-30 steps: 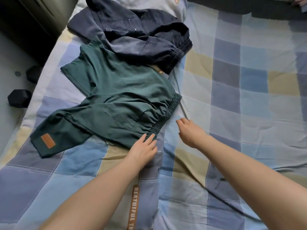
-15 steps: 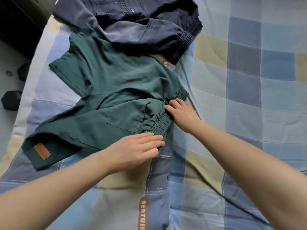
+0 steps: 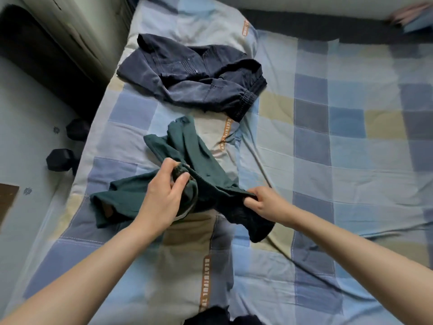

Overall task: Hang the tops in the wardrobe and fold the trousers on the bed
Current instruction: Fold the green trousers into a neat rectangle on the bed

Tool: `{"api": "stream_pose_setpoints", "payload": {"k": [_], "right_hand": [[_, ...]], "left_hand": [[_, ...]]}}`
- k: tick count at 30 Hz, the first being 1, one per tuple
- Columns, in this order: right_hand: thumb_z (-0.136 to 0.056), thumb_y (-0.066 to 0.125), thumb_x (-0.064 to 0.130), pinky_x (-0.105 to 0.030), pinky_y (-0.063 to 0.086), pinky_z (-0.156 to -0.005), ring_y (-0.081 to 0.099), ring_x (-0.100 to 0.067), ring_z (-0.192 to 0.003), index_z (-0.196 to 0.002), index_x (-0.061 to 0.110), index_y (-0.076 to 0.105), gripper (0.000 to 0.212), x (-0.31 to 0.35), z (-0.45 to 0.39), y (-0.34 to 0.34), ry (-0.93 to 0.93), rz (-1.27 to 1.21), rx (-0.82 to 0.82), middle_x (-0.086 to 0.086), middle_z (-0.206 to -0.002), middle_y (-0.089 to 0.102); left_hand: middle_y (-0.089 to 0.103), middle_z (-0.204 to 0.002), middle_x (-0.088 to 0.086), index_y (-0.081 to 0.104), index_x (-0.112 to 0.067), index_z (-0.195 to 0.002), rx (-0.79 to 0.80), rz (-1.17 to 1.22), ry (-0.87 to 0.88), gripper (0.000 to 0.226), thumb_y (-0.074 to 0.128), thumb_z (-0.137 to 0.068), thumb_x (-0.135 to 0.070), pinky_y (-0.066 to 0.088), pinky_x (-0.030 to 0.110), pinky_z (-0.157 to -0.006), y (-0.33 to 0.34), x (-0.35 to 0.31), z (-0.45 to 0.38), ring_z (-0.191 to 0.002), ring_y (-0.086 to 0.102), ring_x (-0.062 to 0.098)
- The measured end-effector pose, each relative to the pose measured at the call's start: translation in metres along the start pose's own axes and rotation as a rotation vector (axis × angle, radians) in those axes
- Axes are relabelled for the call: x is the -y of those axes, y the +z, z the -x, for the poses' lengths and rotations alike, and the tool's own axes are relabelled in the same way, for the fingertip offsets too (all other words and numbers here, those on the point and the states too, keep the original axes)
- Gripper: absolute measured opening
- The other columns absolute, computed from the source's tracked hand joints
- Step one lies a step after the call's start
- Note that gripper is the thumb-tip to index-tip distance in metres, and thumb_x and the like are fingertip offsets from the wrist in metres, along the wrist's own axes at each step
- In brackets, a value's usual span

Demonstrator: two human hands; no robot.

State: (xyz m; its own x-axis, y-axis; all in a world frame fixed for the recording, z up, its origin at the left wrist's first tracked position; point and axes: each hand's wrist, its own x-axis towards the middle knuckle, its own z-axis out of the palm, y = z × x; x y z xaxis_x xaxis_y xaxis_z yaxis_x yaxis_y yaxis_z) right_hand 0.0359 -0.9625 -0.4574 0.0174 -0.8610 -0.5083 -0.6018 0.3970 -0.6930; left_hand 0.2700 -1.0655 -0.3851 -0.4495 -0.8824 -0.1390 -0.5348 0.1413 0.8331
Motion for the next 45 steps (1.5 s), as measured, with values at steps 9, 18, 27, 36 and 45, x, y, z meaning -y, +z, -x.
{"api": "stream_pose_setpoints", "payload": {"k": [9, 18, 27, 36, 45], "right_hand": [[-0.076, 0.059, 0.066, -0.025, 0.045, -0.063, 0.053, -0.005, -0.063, -0.086, 0.029, 0.048, 0.040, 0.086, 0.202, -0.040, -0.014, 0.011, -0.009, 0.006, -0.073, 0.061], [-0.089, 0.054, 0.059, -0.013, 0.047, -0.063, 0.058, -0.009, -0.072, -0.104, 0.045, 0.051, 0.021, 0.146, 0.329, -0.023, -0.206, 0.309, -0.456, 0.007, -0.091, 0.060], [-0.076, 0.066, 0.003, -0.021, 0.038, -0.058, 0.050, -0.018, -0.072, -0.109, 0.021, 0.053, 0.040, 0.141, 0.369, 0.010, -0.122, 0.565, -0.530, -0.001, -0.110, 0.042], [-0.076, 0.052, 0.022, -0.036, 0.047, -0.076, 0.045, -0.028, -0.111, -0.113, 0.016, 0.057, 0.038, 0.111, 0.412, 0.036, 0.135, 0.694, -0.374, -0.005, -0.133, 0.043], [-0.090, 0.065, 0.022, -0.037, 0.049, -0.074, 0.058, -0.022, -0.087, -0.079, 0.009, 0.075, 0.019, 0.071, 0.523, -0.037, 0.117, 0.298, -0.863, -0.001, -0.105, 0.055]], "left_hand": [[0.057, -0.087, 0.020, 0.047, -0.020, -0.093, 0.126, 0.188, -0.216, 0.011, 0.046, -0.102, -0.027, 0.044, 0.041, -0.074, -0.072, -0.112, 0.087, -0.078, 0.054, 0.023], [0.063, -0.067, -0.003, 0.058, -0.023, -0.081, 0.253, 0.545, -0.270, 0.021, 0.049, -0.099, -0.022, 0.045, 0.028, -0.058, -0.136, -0.206, 0.115, -0.060, 0.060, 0.011], [0.066, -0.069, 0.000, 0.065, -0.019, -0.074, 0.487, 0.673, -0.223, 0.030, 0.048, -0.099, -0.018, 0.053, 0.022, -0.055, -0.159, -0.259, 0.136, -0.062, 0.066, 0.012], [0.065, -0.075, -0.001, 0.061, -0.018, -0.080, 0.511, 0.732, -0.188, 0.022, 0.050, -0.098, -0.024, 0.056, 0.024, -0.071, -0.170, -0.296, 0.144, -0.072, 0.065, 0.012], [0.049, -0.070, 0.001, 0.048, -0.010, -0.081, 0.606, 0.122, 0.178, 0.020, 0.048, -0.101, -0.012, 0.047, 0.019, -0.055, -0.125, -0.300, 0.170, -0.062, 0.049, 0.011]]}}
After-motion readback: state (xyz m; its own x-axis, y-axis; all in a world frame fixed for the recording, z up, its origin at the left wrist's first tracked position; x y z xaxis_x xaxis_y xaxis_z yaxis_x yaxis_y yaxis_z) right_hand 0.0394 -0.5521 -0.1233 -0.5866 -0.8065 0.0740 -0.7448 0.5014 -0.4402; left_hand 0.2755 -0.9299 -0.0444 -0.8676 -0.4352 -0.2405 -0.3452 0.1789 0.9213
